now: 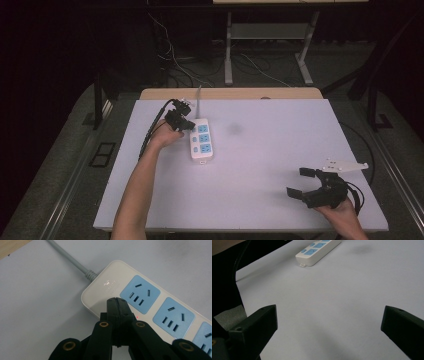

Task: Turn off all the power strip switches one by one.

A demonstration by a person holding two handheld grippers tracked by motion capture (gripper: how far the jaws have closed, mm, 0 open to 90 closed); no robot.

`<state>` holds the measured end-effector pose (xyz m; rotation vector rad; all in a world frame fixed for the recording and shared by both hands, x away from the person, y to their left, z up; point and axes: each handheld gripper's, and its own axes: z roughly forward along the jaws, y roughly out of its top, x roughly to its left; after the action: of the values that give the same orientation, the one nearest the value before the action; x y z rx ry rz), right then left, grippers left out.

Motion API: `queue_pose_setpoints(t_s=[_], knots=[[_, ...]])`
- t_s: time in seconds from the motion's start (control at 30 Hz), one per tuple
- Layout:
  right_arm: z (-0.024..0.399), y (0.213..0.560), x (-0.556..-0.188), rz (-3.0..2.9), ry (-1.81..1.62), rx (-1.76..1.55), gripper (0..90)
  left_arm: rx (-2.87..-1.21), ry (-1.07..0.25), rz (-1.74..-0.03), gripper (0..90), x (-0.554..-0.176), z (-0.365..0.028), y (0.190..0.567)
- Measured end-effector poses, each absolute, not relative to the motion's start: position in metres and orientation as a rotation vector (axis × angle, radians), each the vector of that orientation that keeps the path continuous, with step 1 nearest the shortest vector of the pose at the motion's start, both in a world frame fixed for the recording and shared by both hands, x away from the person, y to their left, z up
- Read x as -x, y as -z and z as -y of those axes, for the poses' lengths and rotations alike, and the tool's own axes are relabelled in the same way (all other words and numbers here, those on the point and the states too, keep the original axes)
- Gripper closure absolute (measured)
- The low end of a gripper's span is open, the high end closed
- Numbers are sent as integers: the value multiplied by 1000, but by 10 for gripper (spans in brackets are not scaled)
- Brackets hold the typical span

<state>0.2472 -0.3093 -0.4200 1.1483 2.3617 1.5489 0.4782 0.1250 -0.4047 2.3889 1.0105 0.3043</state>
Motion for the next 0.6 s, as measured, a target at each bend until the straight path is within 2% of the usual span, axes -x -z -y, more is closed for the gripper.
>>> queue_pose_setpoints(t_s=[0.4, 0.5, 0.6], knots=[[310, 420, -248, -2364, -1549, -1149, 4, -2491, -471, -952, 899, -468, -108, 404], [310, 420, -248, -2367, -1547, -1147, 4, -2499, -407, -945, 899, -464, -110, 402], [310, 421, -250, -2372, -1543, -1150, 4, -2417, -367, -999, 899, -466, -107, 405]])
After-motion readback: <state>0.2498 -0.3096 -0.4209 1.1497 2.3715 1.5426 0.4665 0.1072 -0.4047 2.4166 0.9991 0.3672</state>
